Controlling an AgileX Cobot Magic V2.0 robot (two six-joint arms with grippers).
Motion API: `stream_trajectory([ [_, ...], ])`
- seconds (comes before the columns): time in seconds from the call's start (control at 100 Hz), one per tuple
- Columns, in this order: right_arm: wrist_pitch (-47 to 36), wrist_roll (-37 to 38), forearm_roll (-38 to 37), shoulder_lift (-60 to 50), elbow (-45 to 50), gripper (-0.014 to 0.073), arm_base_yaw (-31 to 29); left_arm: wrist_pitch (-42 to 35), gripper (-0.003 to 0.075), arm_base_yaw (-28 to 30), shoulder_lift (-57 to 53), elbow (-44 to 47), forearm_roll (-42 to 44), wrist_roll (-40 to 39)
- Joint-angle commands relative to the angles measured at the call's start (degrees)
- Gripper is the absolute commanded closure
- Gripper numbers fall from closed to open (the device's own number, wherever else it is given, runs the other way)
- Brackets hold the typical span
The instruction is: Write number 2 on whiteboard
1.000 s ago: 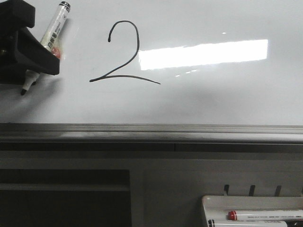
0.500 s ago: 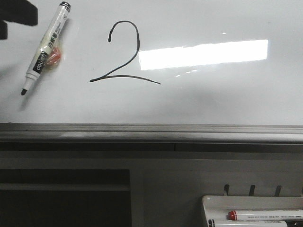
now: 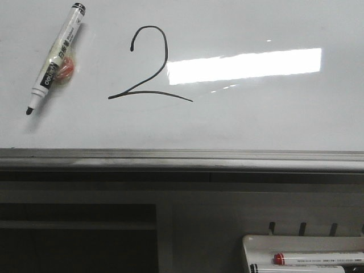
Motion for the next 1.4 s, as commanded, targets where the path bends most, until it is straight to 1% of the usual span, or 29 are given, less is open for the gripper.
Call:
stream_trajectory([
  [0.0,-5.81,-0.48,-2.09,-5.13,4.04,0.0663,-0.33,-0.46,0.0741,0.24,-4.80,1.66,0.07,2.60],
  [0.19,-7.24,-0.48,-2.21,-17.15,16.34,0.0663,-0.33,2.93,0.0741,0.24,-13.54,7.84,0.07,2.98],
  [0.29,-7.24,-0.48,-2.21,-20.78,20.49,0.0664,-0.33,3.36,0.0741,0.24,-15.08,8.58,0.07,2.98],
  [0.35,-7.36,-0.48,-2.21,-21.91,22.08,0.0664,-0.33,2.23,0.0741,0.24,-15.08,8.58,0.07,2.98],
  [0.49,-6.16,-0.48,-1.94,-22.32,23.26,0.0664,-0.33,-0.90,0.0741,0.24,-15.08,8.61,0.07,2.98],
  [0.59,-1.73,-0.35,-1.31,-22.32,23.49,0.0664,-0.33,-1.00,0.0741,0.24,-15.08,8.61,0.07,2.98],
  [0.68,0.54,-0.35,-1.31,-22.32,23.49,0.0664,-0.33,-1.00,0.0741,0.24,-15.08,8.61,0.07,2.98],
  [0.95,1.00,-0.35,-1.31,-22.32,23.49,0.0664,-0.33,-1.08,0.0741,0.42,-15.08,8.83,0.07,2.98],
  [0.99,1.00,-0.35,-1.31,-22.32,23.49,0.0664,-0.33,-1.44,0.0741,0.83,-15.08,8.84,1.57,2.98],
  [1.05,1.00,-0.35,-1.31,-22.32,23.49,0.0664,-0.33,-1.20,0.0741,1.94,-15.08,8.84,6.97,2.98],
  [1.15,1.00,-0.35,-1.31,-22.32,23.49,0.0664,-0.33,1.03,0.0741,5.68,-15.74,8.84,10.51,1.57],
  [1.22,1.00,-0.35,-1.31,-22.32,23.49,0.0664,-0.33,1.87,0.0741,8.89,-16.46,8.93,15.75,-2.94],
  [1.27,1.00,-0.35,-1.31,-22.32,23.49,0.0664,-0.33,1.87,0.0741,11.14,-17.00,9.06,19.68,-8.78],
  [1.34,1.00,-0.35,-1.31,-22.32,23.49,0.0664,-0.33,2.14,0.0741,14.12,-17.11,9.54,19.59,-12.86],
  [1.39,1.00,-0.35,-1.31,-22.32,23.49,0.0664,-0.33,2.14,0.0741,16.15,-17.11,9.66,19.59,-13.00],
])
